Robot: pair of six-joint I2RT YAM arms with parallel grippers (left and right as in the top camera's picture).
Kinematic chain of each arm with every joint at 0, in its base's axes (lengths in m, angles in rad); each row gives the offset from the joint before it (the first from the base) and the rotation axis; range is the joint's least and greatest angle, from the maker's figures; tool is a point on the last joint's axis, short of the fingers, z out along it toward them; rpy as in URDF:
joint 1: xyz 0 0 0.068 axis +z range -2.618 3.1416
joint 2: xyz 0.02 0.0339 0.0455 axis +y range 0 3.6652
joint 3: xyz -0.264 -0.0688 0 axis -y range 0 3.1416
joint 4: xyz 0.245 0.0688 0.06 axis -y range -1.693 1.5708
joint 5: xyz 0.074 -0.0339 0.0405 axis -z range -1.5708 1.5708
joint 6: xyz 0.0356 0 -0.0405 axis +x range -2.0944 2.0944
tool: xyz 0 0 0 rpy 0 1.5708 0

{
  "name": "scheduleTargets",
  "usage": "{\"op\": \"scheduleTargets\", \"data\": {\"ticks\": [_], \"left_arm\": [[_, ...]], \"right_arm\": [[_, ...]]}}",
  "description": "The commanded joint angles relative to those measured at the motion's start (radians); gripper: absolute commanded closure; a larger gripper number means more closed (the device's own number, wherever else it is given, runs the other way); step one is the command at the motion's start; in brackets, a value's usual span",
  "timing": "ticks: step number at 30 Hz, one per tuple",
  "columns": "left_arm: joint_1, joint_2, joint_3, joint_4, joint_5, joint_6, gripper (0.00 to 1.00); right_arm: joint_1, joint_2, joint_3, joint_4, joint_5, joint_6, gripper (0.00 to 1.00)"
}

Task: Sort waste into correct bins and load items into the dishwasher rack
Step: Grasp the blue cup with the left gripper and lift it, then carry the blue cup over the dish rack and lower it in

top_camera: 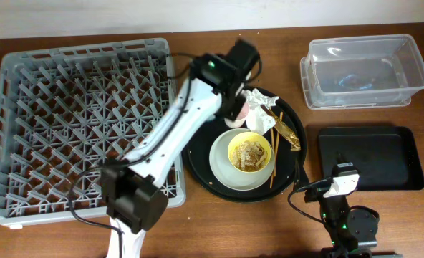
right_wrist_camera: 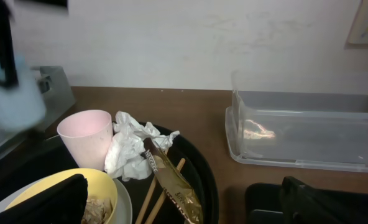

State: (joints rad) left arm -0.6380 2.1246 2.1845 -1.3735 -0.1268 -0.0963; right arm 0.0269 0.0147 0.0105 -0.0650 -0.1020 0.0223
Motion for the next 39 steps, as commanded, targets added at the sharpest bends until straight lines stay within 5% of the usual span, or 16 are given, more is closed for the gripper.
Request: {"op": "scheduleTargets", "data": {"ticks": [1, 9, 15, 25, 39], "left_arm": [[0.090, -0.014, 0.169, -0.052, 0.147, -0.035, 0.99], [0.481, -0.013, 0.285, -0.082, 0.656, -0.038, 0.99], [0.761, -0.011, 0.240, -0.069, 0.857, -0.038, 0.99], [1.023, -0.010, -0.108, 0.200, 1.270, -0.038, 0.99], [1.232, -0.010, -0.402, 0.328, 1.385, 0.007, 0.99]], "right_arm": [[0.005, -0.008, -0.005, -0.006, 0.009, 0.000, 0.01], [0.005, -0.008, -0.005, -0.006, 0.009, 0.000, 0.01], [0.005, -0.008, -0.005, -0.006, 0.009, 0.000, 0.01], [0.005, -0.008, -0.005, -0.006, 0.009, 0.000, 0.01], [0.005, -0.008, -0.005, -0.007, 0.009, 0.000, 0.01]]}}
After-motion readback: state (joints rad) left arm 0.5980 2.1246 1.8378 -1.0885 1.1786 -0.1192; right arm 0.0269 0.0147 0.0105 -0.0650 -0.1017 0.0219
